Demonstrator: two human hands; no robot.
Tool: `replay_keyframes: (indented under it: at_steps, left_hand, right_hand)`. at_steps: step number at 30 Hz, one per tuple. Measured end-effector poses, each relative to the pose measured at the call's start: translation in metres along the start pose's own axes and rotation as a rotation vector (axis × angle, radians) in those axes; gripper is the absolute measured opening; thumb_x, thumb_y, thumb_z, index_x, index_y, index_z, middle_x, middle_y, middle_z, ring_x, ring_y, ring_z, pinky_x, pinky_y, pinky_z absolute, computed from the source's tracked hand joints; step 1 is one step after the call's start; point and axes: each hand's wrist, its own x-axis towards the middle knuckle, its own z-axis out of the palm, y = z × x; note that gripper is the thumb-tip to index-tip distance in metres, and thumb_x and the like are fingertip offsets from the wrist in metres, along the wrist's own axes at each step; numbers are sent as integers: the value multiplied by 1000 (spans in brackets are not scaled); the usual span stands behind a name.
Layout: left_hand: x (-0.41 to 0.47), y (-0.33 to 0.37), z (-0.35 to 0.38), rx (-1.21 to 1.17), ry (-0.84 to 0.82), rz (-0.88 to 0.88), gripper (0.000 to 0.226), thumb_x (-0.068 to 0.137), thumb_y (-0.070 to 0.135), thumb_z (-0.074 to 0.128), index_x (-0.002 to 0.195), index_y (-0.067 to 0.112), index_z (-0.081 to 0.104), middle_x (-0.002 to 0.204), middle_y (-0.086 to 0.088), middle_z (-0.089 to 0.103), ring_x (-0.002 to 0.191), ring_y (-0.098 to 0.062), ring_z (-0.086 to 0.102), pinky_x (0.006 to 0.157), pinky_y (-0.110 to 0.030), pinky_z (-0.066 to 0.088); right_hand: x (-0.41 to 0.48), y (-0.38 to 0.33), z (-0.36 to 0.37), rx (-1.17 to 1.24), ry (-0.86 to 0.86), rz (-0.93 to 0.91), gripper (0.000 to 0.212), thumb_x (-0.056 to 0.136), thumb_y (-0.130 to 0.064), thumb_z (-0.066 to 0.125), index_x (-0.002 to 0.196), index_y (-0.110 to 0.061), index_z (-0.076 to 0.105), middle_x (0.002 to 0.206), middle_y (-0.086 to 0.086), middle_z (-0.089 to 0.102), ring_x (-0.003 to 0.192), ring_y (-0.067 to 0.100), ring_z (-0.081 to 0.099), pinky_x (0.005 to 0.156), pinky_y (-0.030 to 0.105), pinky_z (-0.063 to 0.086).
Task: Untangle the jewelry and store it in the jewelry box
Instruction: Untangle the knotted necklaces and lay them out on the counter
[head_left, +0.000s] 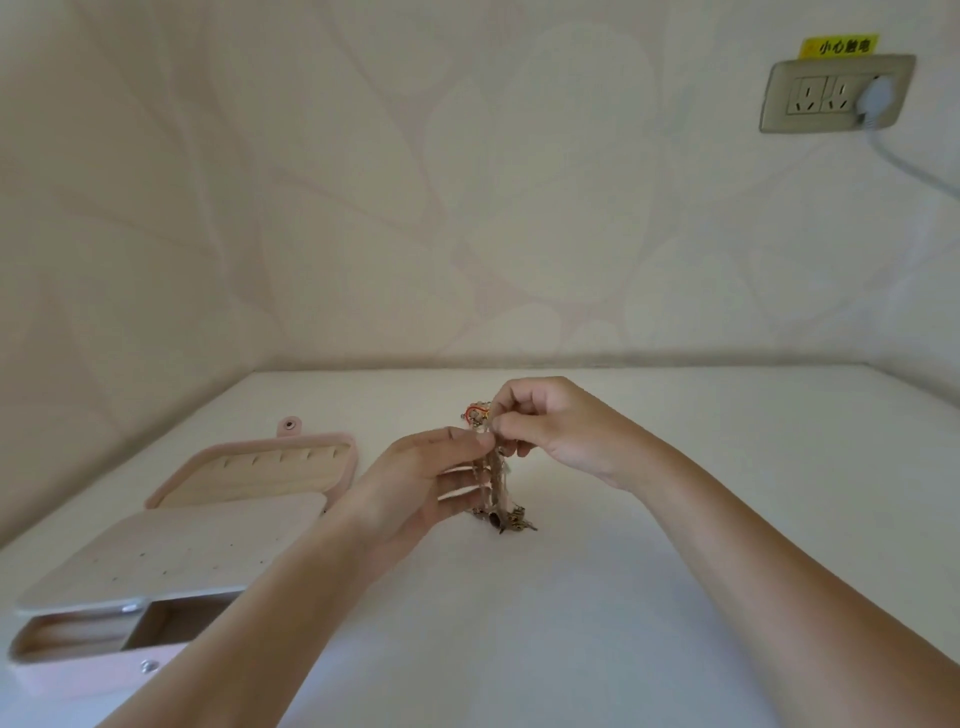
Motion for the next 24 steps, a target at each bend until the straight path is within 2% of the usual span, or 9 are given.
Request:
replay_keyframes:
  at_steps: [3, 6, 8, 12, 15, 19, 21, 24]
  left_hand:
    - [0, -2, 1, 16, -40, -50, 18, 76, 24, 65, 82, 7, 64, 73, -5, 59, 68, -16, 57, 80, -34, 47]
    - [2, -2, 3, 11, 65, -39, 20, 88, 20, 58, 72, 8, 60, 67, -4, 57, 60, -15, 54, 71, -32, 50]
    - [3, -2, 5, 90, 143, -6, 25, 91, 22, 57, 71, 6, 59, 62, -3, 55, 54, -15, 51, 65, -30, 52]
    - [5, -5, 4, 326, 265, 129, 24, 84, 29, 68, 78, 7, 62, 63, 3, 54, 51, -10, 50, 58, -25, 51]
    - [4, -3, 2, 403, 327, 247, 9, 81, 21, 72, 83, 13, 68, 61, 11, 59, 48, -3, 51, 48, -18, 45]
    - [3, -2, 1, 513, 359, 278, 8, 83, 20, 69, 78, 15, 68, 46, 14, 55, 39, 0, 45, 43, -15, 36]
    - [4, -1, -1, 468, 357, 236, 10, 85, 19, 67, 76, 15, 69, 51, 9, 54, 46, -5, 44, 47, -20, 37]
    - [5, -2, -3, 282, 320, 181, 13, 87, 17, 63, 76, 13, 68, 75, -6, 56, 59, -11, 43, 51, -23, 36]
  right_hand:
    - [2, 0, 2, 42, 27, -35, 11, 90, -7, 58, 81, -12, 62, 69, -4, 67, 61, 10, 55, 60, 19, 44]
    - [2, 2, 1, 82, 6, -28, 9, 93, -9, 56, 87, -11, 61, 85, 11, 67, 67, 16, 57, 61, 21, 47]
    - [2, 3, 1, 89, -16, -28, 8, 95, -9, 54, 89, -10, 59, 90, 16, 65, 69, 16, 58, 63, 21, 48]
    - [2, 5, 4, 83, -47, -33, 9, 96, -9, 52, 97, -4, 59, 80, 4, 64, 72, 11, 59, 65, 22, 49]
    - [1, 5, 5, 85, -48, -25, 15, 95, -14, 54, 100, -1, 59, 80, 8, 64, 73, 16, 60, 67, 26, 52]
    - [0, 2, 5, 112, -66, 10, 22, 88, -23, 65, 100, -5, 61, 83, 10, 66, 74, 19, 61, 71, 26, 53]
    - [-1, 1, 4, 105, -96, 21, 24, 83, -16, 71, 102, -7, 61, 83, 10, 67, 71, 16, 61, 72, 23, 51]
    - [-1, 0, 0, 117, -52, 16, 21, 82, -5, 70, 102, -5, 64, 82, 10, 68, 71, 15, 62, 72, 23, 51]
